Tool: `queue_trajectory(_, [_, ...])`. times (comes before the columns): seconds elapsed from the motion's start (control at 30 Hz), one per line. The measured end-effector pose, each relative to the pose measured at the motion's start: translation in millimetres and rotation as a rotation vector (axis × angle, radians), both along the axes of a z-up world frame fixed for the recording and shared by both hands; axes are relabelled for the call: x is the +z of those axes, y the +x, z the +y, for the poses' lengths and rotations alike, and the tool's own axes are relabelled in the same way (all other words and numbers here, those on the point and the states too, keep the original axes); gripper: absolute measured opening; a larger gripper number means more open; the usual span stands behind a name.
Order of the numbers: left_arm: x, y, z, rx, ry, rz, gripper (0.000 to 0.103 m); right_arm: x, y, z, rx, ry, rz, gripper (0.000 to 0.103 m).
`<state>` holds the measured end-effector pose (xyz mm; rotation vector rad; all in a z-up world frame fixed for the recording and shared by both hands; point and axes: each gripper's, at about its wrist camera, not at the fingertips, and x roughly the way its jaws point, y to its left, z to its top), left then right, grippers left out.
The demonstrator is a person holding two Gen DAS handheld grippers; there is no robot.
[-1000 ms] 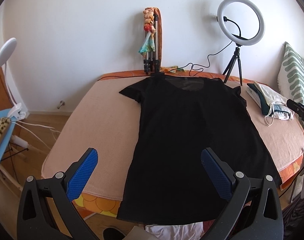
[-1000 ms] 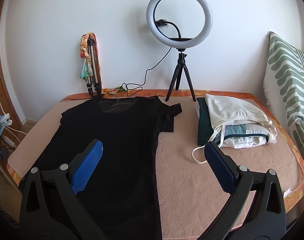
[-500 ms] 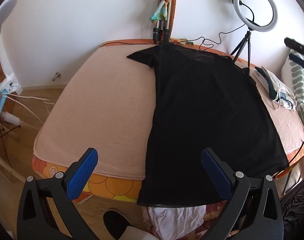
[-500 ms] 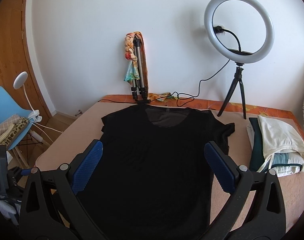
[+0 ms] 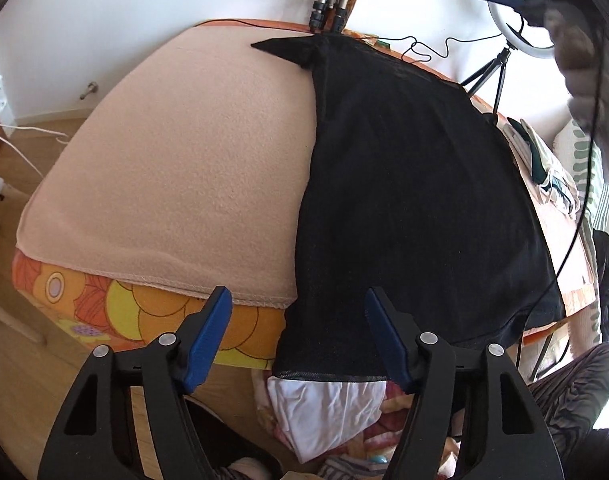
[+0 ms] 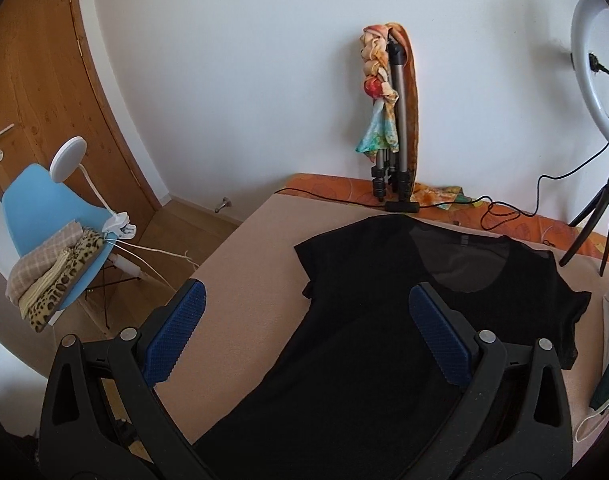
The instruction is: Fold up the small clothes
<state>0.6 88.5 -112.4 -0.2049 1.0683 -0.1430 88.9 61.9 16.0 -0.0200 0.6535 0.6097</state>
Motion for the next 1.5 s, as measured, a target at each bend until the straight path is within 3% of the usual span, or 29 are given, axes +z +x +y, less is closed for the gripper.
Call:
queue_trajectory(0.13, [-2.5,-0.6,4.3,-0.015,-0.040,0.010,0.050,-21.0,43.9,50.4,0.012,-0.080,0.077,0.103])
queue_trajectory(0.2, [-3.0,-0.4,8.5,-0.010,-0.058,0.009,0.050,-34.2,65.9,71.6,0.008,-0.105,0.117,0.103])
queue_trajectory(0.43, [-12.4,0.0,21.4,-0.015,-0.154,0.045,0.036,-90.7,133.7,123.8,-0.024,-0.174,0.249,0.085])
queue_trajectory(0.57, [-13.4,-1.3,24.3,-0.025,-0.193,0.050,0.031,-112.5,156.1,145.5,-0.027,-0.244,0.241,0.082])
queue_trajectory(0.7, [-12.9,3.5,21.7,-0.033,-0.206,0.055,0.029,-128.8,173.7,162.9,-0.020,-0.271,0.264,0.072])
queue_trajectory(0.87, [-14.5,4.4,25.2,-0.031,-0.231,0.054,0.023,-150.1,184.6,189.3,-0.002,-0.371,0.248,0.070])
queue_trajectory(1.07, [-18.3,5.2,30.4,-0.017,-0.278,0.058,0.012,-169.6,199.5,194.2,-0.020,-0.428,0.259,0.057])
queue_trajectory(1.27, [-20.9,6.9,32.5,-0.026,-0.310,0.052,0.005,-177.0,201.7,198.0,-0.014,-0.468,0.238,0.040])
queue_trajectory(1.33, [-20.9,7.2,30.3,-0.029,-0.325,0.048,0.004,-176.9,202.8,200.1,-0.015,-0.480,0.225,0.019])
queue_trajectory(1.4, [-19.5,6.9,30.5,-0.032,-0.336,0.036,0.004,-176.9,203.2,199.7,-0.025,-0.494,0.216,0.009])
queue_trajectory(1.5, [-14.5,5.3,30.3,-0.040,-0.358,0.008,0.003,-173.5,206.0,192.5,-0.031,-0.456,0.226,0.005])
